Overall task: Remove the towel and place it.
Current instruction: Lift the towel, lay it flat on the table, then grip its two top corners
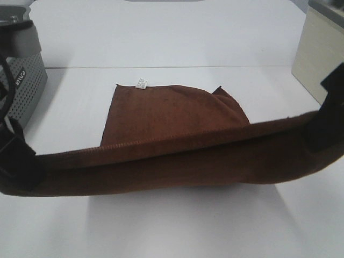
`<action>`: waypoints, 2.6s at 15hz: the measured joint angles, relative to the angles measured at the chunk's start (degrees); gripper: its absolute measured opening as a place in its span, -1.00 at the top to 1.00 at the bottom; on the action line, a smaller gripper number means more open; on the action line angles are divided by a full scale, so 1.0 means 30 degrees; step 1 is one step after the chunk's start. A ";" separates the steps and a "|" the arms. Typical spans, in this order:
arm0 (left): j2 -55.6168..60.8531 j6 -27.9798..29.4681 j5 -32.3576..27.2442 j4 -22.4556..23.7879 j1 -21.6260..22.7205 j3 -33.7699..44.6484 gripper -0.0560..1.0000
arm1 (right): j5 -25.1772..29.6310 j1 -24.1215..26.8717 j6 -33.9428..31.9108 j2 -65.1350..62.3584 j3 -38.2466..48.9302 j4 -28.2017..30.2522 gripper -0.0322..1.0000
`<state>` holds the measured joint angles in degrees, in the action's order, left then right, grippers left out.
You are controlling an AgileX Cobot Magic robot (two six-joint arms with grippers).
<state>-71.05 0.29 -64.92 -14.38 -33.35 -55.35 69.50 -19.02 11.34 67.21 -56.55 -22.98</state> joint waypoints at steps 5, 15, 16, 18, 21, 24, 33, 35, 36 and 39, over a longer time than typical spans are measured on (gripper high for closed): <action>0.0000 -0.0668 -0.0248 -0.1757 0.0000 0.2139 0.89 | -0.0057 0.0000 -0.0038 -0.0038 0.3400 -0.1089 0.92; -0.4374 -0.1891 0.0229 -0.3801 -0.2865 0.4087 0.89 | 0.0000 0.0076 0.0115 0.0420 0.6455 -0.0859 0.92; -0.5138 -0.1891 0.0688 -0.3839 -0.2884 0.4087 0.89 | -0.0019 0.0172 0.0172 0.1165 0.7238 -0.0783 0.89; -0.5768 -0.1891 0.0783 -0.3992 -0.2960 0.4087 0.89 | -0.0038 0.0172 0.0516 0.1528 0.7773 -0.0688 0.86; -0.6723 -0.1891 0.0802 -0.3820 -0.3953 0.3839 0.89 | -0.0248 0.0191 0.0649 0.1585 0.7926 -0.0210 0.83; -0.7066 -0.1757 0.1318 -0.3801 -0.4756 0.3361 0.84 | -0.0306 0.0191 0.0726 0.1585 0.7926 -0.0134 0.77; -0.7086 -0.0210 0.2292 -0.5462 -0.6054 0.2884 -0.78 | -0.1451 0.0191 0.0649 0.1375 0.7907 -0.0458 -0.47; -0.7086 -0.0210 0.2254 -0.4698 -0.5825 0.1929 -0.79 | -0.2311 0.0267 0.0057 0.1241 0.6990 0.1241 -0.47; -0.7086 -0.0229 0.2120 -0.3189 -0.4068 0.0229 -0.79 | -0.2827 0.1700 -0.0344 0.1490 0.5004 0.2617 -0.48; -0.7391 -0.1662 0.2082 -0.1547 0.0688 -0.2483 -0.79 | -0.2922 0.4889 0.1241 0.3495 0.1986 0.1070 -0.48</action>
<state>-93.22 -4.70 -58.67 -19.02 -31.28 -62.80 60.73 -4.35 15.07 77.69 -50.59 -19.77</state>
